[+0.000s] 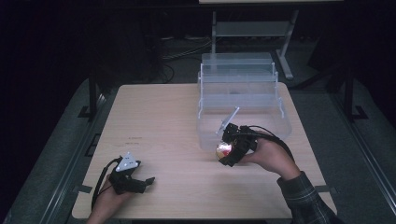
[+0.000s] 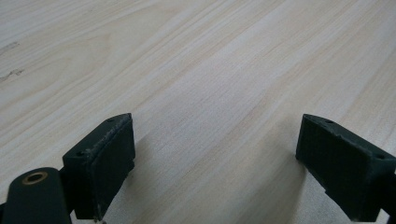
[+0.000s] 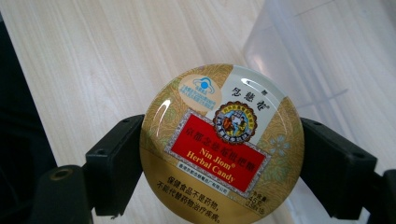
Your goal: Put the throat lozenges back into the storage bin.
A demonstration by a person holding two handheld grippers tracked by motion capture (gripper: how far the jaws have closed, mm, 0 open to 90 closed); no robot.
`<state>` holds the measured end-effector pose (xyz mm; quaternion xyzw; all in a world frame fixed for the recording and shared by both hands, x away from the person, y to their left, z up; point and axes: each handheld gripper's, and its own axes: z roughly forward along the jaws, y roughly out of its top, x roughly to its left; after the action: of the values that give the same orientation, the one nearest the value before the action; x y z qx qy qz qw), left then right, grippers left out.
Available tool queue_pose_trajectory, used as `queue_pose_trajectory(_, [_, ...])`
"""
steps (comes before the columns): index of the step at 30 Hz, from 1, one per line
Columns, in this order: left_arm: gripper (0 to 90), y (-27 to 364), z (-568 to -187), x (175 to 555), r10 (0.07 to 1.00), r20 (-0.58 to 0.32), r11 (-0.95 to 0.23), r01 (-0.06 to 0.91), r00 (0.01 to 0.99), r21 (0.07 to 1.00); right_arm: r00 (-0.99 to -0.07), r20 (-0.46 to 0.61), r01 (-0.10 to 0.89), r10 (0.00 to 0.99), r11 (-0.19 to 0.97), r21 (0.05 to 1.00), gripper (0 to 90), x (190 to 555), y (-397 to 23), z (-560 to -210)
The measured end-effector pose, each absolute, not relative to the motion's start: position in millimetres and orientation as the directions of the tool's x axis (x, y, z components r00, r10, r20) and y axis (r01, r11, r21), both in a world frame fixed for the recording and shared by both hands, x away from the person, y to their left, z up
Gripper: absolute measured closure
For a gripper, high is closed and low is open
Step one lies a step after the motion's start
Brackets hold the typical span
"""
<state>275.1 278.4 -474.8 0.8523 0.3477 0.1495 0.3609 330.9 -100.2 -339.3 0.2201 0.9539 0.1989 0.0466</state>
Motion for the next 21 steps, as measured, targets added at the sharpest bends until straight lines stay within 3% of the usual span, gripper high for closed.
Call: queue_pose_trajectory(21, [10.9, 278, -475, 275, 0.701, 0.004, -0.497, 0.485, 0.713, 0.720, -0.861, -0.024, 0.456, 0.508, 0.793, 0.403, 19.6, 352, -125, -324])
